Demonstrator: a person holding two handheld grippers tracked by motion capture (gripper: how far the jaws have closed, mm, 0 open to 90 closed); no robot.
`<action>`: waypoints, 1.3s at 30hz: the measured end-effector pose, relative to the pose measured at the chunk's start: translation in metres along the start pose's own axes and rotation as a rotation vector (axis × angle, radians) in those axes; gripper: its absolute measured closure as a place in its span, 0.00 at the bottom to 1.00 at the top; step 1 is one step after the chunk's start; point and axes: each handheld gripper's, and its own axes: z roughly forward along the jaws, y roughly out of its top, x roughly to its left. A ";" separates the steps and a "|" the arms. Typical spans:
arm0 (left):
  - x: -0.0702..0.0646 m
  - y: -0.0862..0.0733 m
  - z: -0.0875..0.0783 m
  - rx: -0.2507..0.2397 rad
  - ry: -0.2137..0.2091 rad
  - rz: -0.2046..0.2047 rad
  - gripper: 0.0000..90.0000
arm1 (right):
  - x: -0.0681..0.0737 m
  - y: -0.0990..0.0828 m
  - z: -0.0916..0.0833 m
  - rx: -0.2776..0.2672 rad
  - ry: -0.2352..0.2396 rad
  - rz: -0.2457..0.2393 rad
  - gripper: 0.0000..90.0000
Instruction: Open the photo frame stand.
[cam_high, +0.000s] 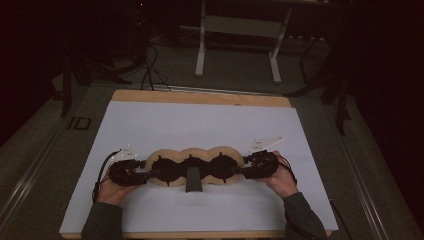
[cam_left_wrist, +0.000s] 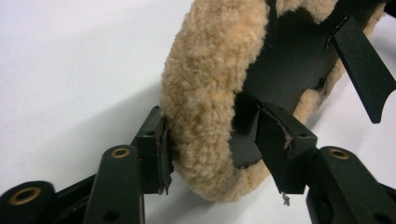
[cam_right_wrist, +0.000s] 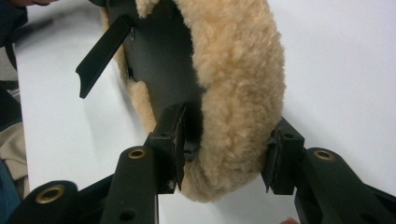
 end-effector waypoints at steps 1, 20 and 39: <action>0.000 0.000 0.000 0.001 0.001 0.010 0.56 | -0.001 -0.001 0.001 -0.001 0.001 0.006 0.61; -0.012 0.010 -0.002 -0.003 0.056 0.095 0.63 | -0.007 -0.009 0.007 0.025 -0.045 0.063 0.56; -0.014 0.017 -0.003 -0.048 0.082 0.112 0.63 | -0.009 -0.007 0.004 -0.001 -0.082 0.090 0.53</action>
